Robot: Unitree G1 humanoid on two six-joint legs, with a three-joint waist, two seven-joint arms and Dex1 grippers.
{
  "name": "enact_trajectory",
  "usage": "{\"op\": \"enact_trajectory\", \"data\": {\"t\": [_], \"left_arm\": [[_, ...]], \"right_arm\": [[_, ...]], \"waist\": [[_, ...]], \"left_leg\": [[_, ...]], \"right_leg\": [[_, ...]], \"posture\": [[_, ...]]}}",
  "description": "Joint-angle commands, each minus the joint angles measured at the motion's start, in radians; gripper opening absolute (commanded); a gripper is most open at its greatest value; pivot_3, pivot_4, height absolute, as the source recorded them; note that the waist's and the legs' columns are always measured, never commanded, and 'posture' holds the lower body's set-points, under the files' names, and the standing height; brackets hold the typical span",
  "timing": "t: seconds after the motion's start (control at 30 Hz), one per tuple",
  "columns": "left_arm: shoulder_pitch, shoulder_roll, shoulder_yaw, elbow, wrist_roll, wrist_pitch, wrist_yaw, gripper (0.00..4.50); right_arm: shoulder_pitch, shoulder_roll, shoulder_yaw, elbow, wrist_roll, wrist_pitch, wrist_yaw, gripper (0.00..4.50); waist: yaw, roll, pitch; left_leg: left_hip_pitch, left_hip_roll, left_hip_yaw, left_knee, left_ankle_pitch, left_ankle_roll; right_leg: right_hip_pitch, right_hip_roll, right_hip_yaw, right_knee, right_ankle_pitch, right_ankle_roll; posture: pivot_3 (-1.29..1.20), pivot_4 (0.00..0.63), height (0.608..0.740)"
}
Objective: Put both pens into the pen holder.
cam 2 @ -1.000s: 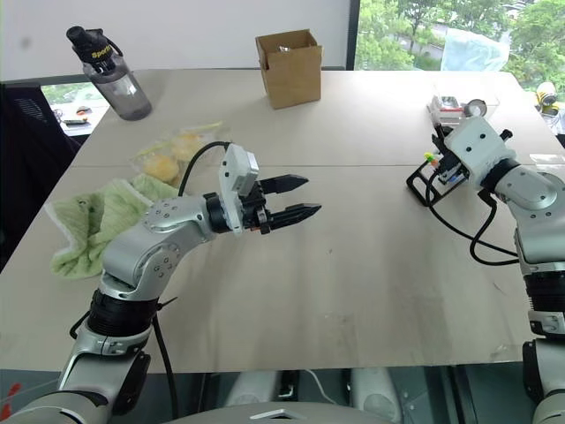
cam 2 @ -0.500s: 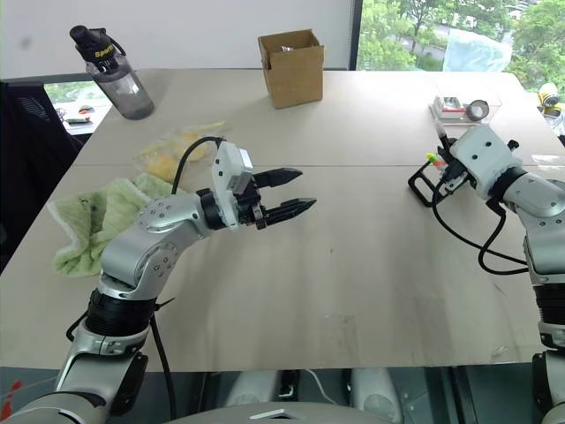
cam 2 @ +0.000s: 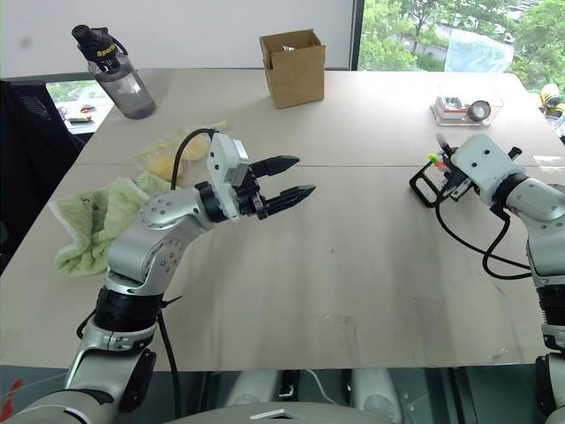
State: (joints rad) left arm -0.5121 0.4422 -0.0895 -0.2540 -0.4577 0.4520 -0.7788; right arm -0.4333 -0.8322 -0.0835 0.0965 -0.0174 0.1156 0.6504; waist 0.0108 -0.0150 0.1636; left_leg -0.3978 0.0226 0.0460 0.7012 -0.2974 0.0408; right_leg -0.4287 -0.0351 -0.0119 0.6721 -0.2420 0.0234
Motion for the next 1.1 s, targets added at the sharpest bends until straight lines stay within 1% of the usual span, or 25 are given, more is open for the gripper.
{"op": "enact_trajectory", "data": {"t": [0.03,0.07,0.17,0.23,0.27,0.3,0.33,0.53,0.7,0.87,0.93,1.0,1.07,1.1], "left_arm": [[-0.019,-0.011,0.014,-0.017,-0.010,-0.016,-0.003,3.29],[-0.019,-0.012,0.015,-0.017,-0.011,-0.015,-0.004,3.29],[-0.018,-0.020,0.017,-0.020,-0.028,0.001,-0.011,3.29],[-0.017,-0.021,0.017,-0.024,-0.044,0.015,-0.020,3.29],[-0.015,-0.018,0.012,-0.026,-0.045,0.020,-0.023,3.29],[-0.014,-0.015,0.008,-0.028,-0.043,0.022,-0.027,3.29],[-0.013,-0.014,0.007,-0.028,-0.042,0.024,-0.029,3.29],[-0.012,-0.015,0.011,-0.029,-0.045,0.032,-0.035,3.29],[-0.010,-0.015,0.013,-0.031,-0.050,0.037,-0.036,3.29],[0.010,-0.028,0.019,-0.028,-0.056,0.032,-0.027,3.29],[0.037,-0.065,0.053,-0.002,-0.093,0.031,-0.007,3.29],[0.068,-0.088,0.066,0.035,-0.083,0.013,0.011,3.29],[0.113,-0.088,0.056,0.058,-0.056,0.002,0.013,3.29],[0.158,-0.071,0.047,0.055,-0.038,-0.009,0.007,3.29]], "right_arm": [[-0.014,-0.019,-0.013,-0.011,0.000,-0.024,0.017,1.04],[-0.014,-0.019,-0.013,-0.011,-0.001,-0.025,0.019,1.39],[-0.017,-0.018,-0.016,-0.010,-0.006,-0.030,0.018,2.77],[-0.019,-0.017,-0.018,-0.010,-0.009,-0.030,0.017,3.79],[-0.021,-0.015,-0.020,-0.009,-0.010,-0.034,0.014,3.90],[-0.022,-0.013,-0.022,-0.008,-0.010,-0.035,0.012,4.40],[-0.023,-0.012,-0.023,-0.008,-0.010,-0.036,0.011,4.46],[-0.036,0.002,-0.039,-0.019,0.016,-0.021,0.009,4.46],[-0.033,0.045,-0.064,-0.071,0.133,0.011,0.063,4.46],[0.083,0.095,-0.090,-0.224,0.368,0.132,0.195,4.46],[0.159,0.124,-0.059,-0.303,0.438,0.210,0.213,4.46],[0.217,0.153,-0.031,-0.336,0.460,0.234,0.218,4.46],[0.278,0.195,-0.012,-0.323,0.444,0.189,0.218,4.46],[0.320,0.215,-0.007,-0.300,0.434,0.149,0.227,4.46]], "waist": [[0.000,0.000,0.000],[0.000,0.000,0.000],[0.000,0.000,0.000],[0.000,0.000,0.000],[0.000,0.000,0.000],[0.000,0.000,0.000],[0.000,0.000,0.000],[0.000,0.000,0.000],[0.000,0.000,0.000],[0.004,0.000,0.000],[0.004,0.000,0.000],[0.003,0.000,0.000],[0.001,0.000,-0.001],[0.000,0.000,-0.001]], "left_leg": [[0.000,0.000,0.000,0.000,0.000,0.000],[0.000,0.000,0.000,0.000,0.000,0.000],[0.000,0.000,0.000,0.000,0.000,0.000],[0.000,0.000,0.000,0.000,0.000,0.000],[0.000,0.000,0.000,0.000,0.000,0.000],[0.000,0.000,0.000,0.000,0.000,0.000],[0.000,0.000,0.000,0.000,0.000,0.000],[0.000,0.000,0.000,0.000,0.000,0.000],[0.000,0.000,0.000,0.000,0.000,0.000],[0.000,0.000,-0.001,0.000,0.000,0.000],[-0.001,0.000,-0.001,0.000,0.000,0.000],[0.000,0.000,-0.002,0.000,0.000,0.000],[0.001,0.000,-0.001,0.000,0.000,0.001],[0.002,0.000,-0.001,0.000,-0.001,0.001]], "right_leg": [[0.000,0.000,0.000,0.000,0.000,0.000],[0.000,0.000,0.000,0.000,0.000,0.000],[0.000,0.000,0.000,0.000,0.000,0.000],[0.000,0.000,0.000,0.000,0.000,0.000],[0.000,0.000,0.000,0.000,0.000,0.000],[0.000,0.000,0.000,0.000,0.000,0.000],[0.000,0.000,0.000,0.000,0.000,0.000],[0.000,0.000,0.000,0.000,0.000,0.000],[0.000,0.000,0.000,0.000,0.000,0.000],[0.000,0.000,-0.001,0.000,0.000,0.000],[0.000,-0.001,-0.001,0.000,0.000,0.000],[0.001,-0.002,-0.001,0.000,0.000,0.000],[0.001,-0.002,-0.001,0.000,0.000,0.000],[0.002,-0.002,-0.001,0.000,0.000,0.000]], "posture": [[0.00,0.150,0.736],[0.00,0.150,0.736],[0.00,0.150,0.736],[0.00,0.150,0.736],[0.00,0.150,0.736],[0.00,0.150,0.736],[0.00,0.150,0.736],[0.00,0.150,0.736],[0.00,0.150,0.736],[0.00,0.150,0.736],[0.00,0.150,0.736],[0.00,0.150,0.736],[0.00,0.150,0.736],[0.00,0.150,0.736]]}}
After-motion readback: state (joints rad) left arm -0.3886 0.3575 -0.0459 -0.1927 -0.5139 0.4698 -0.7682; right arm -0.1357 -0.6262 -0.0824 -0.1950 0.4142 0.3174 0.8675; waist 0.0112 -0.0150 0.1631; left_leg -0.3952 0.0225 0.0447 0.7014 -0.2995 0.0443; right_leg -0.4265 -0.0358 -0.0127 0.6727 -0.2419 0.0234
